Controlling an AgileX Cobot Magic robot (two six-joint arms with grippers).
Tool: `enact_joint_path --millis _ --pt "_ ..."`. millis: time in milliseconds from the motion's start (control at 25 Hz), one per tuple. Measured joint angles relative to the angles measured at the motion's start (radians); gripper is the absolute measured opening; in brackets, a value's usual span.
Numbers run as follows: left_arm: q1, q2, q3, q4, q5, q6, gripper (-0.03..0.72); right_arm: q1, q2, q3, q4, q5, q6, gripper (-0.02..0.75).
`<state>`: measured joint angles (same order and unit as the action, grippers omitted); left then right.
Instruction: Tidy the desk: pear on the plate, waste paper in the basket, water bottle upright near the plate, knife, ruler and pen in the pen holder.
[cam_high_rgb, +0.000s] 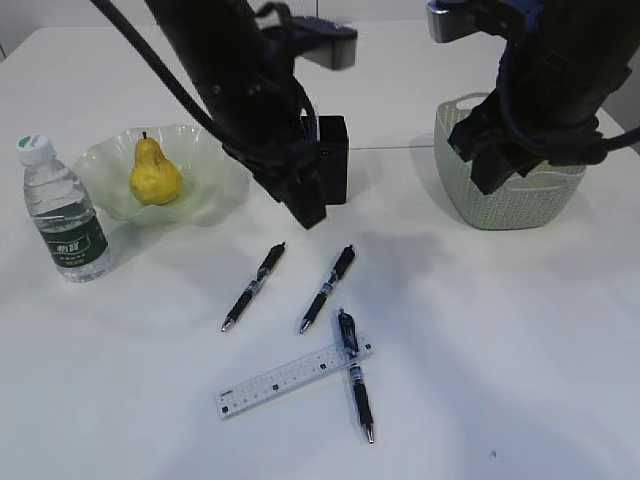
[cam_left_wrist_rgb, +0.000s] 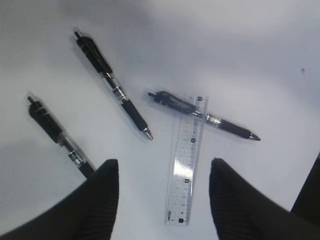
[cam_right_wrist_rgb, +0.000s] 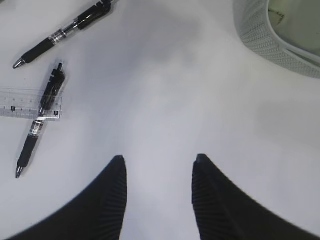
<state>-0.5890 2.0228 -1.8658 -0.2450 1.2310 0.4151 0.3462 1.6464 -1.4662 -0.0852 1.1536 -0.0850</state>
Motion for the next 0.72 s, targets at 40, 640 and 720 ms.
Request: enact_joint_path --millis 40,640,720 --pt "-0.015 0.014 0.000 0.015 0.000 0.000 0.417 0.000 0.000 0.000 0.000 0.005 -0.003 0.352" --pt "-0.064 0.126 0.058 0.069 -0.004 -0.042 0.437 0.000 0.000 0.000 0.000 0.021 -0.016 0.352" --pt "-0.064 0.130 0.063 0.069 -0.004 -0.044 0.437 0.000 0.000 0.000 0.000 0.021 -0.020 0.352"
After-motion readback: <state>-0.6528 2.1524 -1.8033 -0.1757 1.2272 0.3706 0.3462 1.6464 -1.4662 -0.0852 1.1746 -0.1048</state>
